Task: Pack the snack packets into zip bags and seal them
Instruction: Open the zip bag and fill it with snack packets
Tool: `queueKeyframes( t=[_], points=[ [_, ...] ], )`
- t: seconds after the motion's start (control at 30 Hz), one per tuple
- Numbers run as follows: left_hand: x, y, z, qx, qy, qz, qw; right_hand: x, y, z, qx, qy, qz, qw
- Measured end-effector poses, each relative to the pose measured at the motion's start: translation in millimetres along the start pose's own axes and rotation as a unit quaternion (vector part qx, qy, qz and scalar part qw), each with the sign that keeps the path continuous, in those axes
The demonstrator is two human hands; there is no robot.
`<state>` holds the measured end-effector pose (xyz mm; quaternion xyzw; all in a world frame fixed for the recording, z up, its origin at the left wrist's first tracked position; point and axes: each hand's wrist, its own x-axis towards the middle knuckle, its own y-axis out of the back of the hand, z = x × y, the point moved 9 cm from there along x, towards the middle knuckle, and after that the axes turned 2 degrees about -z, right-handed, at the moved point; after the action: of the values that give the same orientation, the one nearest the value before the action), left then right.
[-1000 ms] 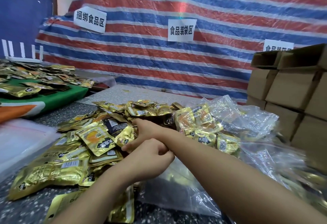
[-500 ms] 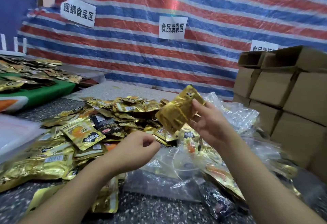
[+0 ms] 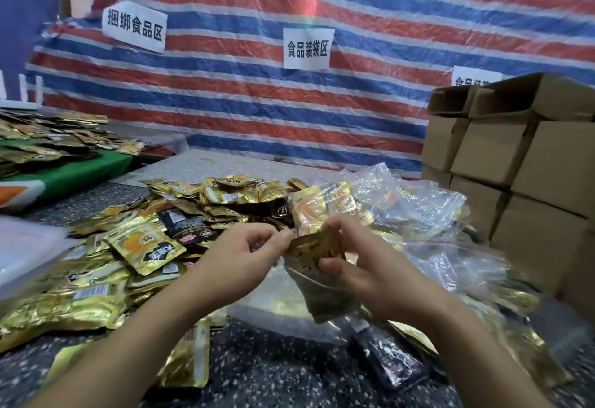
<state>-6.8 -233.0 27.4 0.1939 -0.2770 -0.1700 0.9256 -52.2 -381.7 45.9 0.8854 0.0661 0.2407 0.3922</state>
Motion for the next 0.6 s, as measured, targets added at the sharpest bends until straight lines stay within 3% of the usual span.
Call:
queueKeyframes(
  t=[0.3,0.47,0.6],
  points=[
    [2.6,0.9,-3.9,-0.054,0.012,-0.006,0.998,-2.5,6.1,2.0,-0.002,-0.010,0.006,1.000],
    [1.9,-7.3,-15.9,-0.076,0.074,-0.016,0.994,-1.3,4.6,4.4,-0.031,-0.023,0.002,0.999],
    [-1.2,-18.3,-14.3,-0.082,0.070,-0.039,0.993,1.8,-9.9,-5.4,-0.112,0.000,-0.053,0.992]
  ],
)
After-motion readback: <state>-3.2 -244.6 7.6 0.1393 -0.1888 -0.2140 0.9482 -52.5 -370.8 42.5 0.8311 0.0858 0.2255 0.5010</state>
